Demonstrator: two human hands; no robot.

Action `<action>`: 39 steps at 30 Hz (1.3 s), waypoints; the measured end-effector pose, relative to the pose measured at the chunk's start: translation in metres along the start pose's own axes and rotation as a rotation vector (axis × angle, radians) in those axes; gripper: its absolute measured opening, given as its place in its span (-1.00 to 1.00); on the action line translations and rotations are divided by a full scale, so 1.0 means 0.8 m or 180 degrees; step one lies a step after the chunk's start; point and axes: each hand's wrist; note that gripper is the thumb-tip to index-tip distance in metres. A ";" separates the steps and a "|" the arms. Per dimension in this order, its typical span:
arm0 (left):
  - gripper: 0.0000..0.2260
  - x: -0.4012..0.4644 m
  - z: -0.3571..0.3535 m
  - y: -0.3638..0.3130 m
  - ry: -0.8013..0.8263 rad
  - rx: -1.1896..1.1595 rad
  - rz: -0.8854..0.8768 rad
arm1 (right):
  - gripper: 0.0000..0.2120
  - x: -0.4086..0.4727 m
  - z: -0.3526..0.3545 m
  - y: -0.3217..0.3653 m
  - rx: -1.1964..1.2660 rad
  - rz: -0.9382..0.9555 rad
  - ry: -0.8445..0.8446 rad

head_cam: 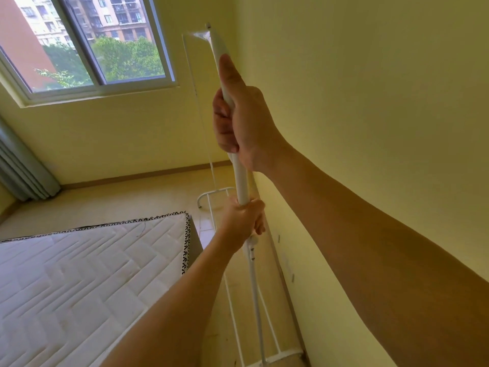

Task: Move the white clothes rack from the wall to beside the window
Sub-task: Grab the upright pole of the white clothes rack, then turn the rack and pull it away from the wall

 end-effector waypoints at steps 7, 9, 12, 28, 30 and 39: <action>-0.86 0.043 -0.005 0.009 -0.0521 -0.0208 0.0043 | -0.52 0.047 0.013 -0.017 -0.0039 0.0124 0.0082; -0.85 0.057 -0.002 0.010 -0.0704 -0.0164 -0.0028 | -0.52 0.062 0.012 -0.022 -0.0064 0.0156 0.0079; -0.85 0.080 0.003 0.010 -0.0898 -0.0229 -0.0074 | -0.52 0.088 0.008 -0.033 -0.0092 0.0207 0.0103; -0.50 0.188 0.040 0.019 -0.0911 -0.0461 -0.0153 | -0.50 0.198 0.005 -0.070 -0.0060 0.0097 0.0171; -0.50 0.204 0.042 0.019 -0.0916 -0.0439 -0.0152 | -0.50 0.213 0.008 -0.074 -0.0036 0.0081 0.0193; -0.50 0.282 0.044 0.027 -0.1033 -0.0381 -0.0200 | -0.50 0.290 0.032 -0.101 -0.0010 0.0053 0.0300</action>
Point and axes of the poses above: each hand's wrist, its own x-axis towards the middle knuckle, its own z-axis out of the back of the hand, y = z × x, and after that the axes turned 15 degrees about -x, right-handed
